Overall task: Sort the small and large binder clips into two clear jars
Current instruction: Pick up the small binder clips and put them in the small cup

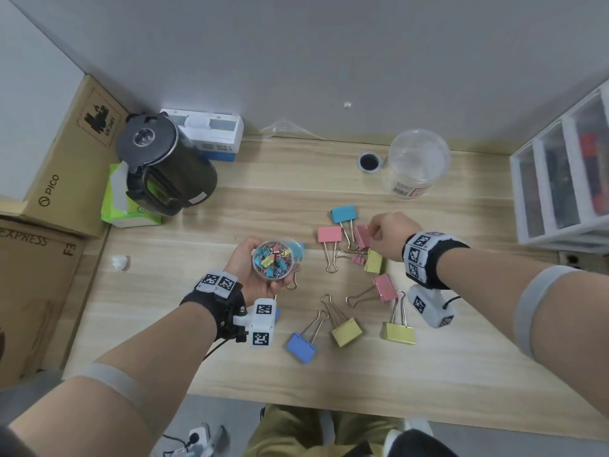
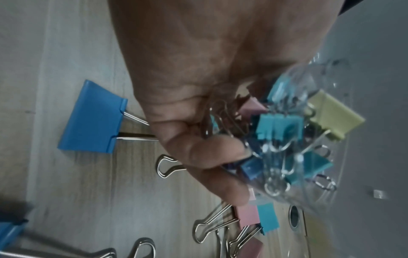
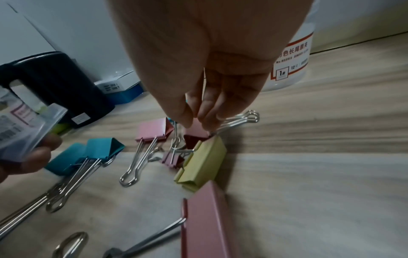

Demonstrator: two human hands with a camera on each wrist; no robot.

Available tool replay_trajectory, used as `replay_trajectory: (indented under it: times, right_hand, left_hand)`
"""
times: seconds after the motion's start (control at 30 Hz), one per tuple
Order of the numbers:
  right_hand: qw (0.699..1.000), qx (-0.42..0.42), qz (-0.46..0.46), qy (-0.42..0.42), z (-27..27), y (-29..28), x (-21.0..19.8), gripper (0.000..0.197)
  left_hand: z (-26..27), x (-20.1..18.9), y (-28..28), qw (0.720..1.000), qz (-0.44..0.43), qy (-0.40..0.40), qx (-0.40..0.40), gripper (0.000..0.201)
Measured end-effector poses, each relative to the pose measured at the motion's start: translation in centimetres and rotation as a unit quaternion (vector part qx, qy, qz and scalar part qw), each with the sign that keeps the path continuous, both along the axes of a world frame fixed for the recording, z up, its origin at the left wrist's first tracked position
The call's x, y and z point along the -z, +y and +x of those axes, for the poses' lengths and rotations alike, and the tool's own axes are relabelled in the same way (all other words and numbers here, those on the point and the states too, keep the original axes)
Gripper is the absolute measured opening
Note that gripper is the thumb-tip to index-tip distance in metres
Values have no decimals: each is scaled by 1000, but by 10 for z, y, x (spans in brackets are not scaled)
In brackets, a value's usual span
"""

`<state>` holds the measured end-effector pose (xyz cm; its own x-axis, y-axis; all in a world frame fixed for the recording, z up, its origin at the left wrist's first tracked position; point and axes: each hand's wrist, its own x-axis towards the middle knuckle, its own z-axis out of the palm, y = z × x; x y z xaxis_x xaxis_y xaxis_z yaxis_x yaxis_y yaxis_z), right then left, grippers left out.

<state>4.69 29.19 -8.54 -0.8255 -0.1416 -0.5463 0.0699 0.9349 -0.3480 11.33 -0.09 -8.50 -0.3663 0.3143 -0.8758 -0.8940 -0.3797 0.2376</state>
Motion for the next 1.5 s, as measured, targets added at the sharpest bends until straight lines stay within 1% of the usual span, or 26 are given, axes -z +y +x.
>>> replay_trajectory:
  times: [0.17, 0.2, 0.3, 0.37, 0.4, 0.47, 0.53, 0.6, 0.67, 0.73, 0.77, 0.87, 0.93, 1.0, 1.07, 1.17, 1.27, 1.33, 1.4, 1.5]
  right_hand:
    - [999, -21, -18, 15, 10, -3, 8, 2]
    - [999, -27, -25, 20, 11, -3, 8, 3]
    - [997, -59, -40, 18, 14, -4, 9, 11]
    - [995, -100, -14, 11, 15, -7, 13, 23]
    - [993, -115, 2, 11, 15, -9, 15, 26]
    - [992, -125, 16, 12, 17, -10, 16, 22]
    - [994, -110, -10, 4, 18, -11, 17, 15]
    - [995, -56, -79, -34, 17, -14, 16, 9]
    - [987, -9, -146, -58, 11, -18, 11, 14]
    - [981, 21, -176, -72, -1, -21, 5, 17]
    - [978, 41, -184, -92, -6, -22, 0, 18]
    - [951, 121, -242, -152, -19, -23, -9, 17]
    - [931, 154, -286, -168, -23, -27, -14, 16]
    - [925, 143, -309, -169, -23, -36, -19, 16]
    - [932, 110, -309, -156, -21, -48, -27, 13]
    - [936, 60, -316, -140, -13, -70, -40, 8]
    - [944, -4, -312, -105, 1, -86, -48, 5]
    - [947, -31, -304, -96, 7, -86, -50, 9]
    - [946, -21, -305, -104, 6, -81, -53, 12]
    - [941, 59, -323, -86, -1, -64, -55, 9]
  left_hand:
    - [-6, 3, 5, 1000, -14, 0, 22, 59]
    - [-8, 4, 6, 1000, -13, 1, 25, 60]
    - [-10, 5, 10, 999, -15, 7, 31, 58]
    - [-10, 6, 12, 999, -12, 11, 30, 56]
    - [-10, 6, 14, 999, -10, 11, 29, 55]
    - [-9, 7, 16, 999, -10, 9, 29, 55]
    - [-8, 7, 16, 999, -13, 8, 31, 54]
    - [-8, 8, 15, 999, -16, 5, 33, 55]
    - [-7, 8, 13, 999, -17, 4, 38, 57]
    - [-7, 8, 11, 999, -19, 6, 39, 58]
    - [-6, 8, 11, 999, -17, 7, 38, 57]
    - [-6, 5, 13, 999, -12, 6, 34, 54]
    - [-6, 4, 14, 999, -14, 8, 35, 52]
    - [-6, 5, 17, 999, -21, 6, 38, 53]
    - [-5, 5, 21, 999, -31, -2, 41, 53]
    - [-3, 7, 28, 999, -37, 0, 38, 48]
    - [-3, 5, 36, 999, -30, 8, 34, 45]
    - [-4, 3, 42, 999, -19, 8, 32, 44]
    - [-6, 1, 45, 999, -17, 10, 35, 43]
    - [-7, 0, 45, 999, -22, 20, 38, 43]
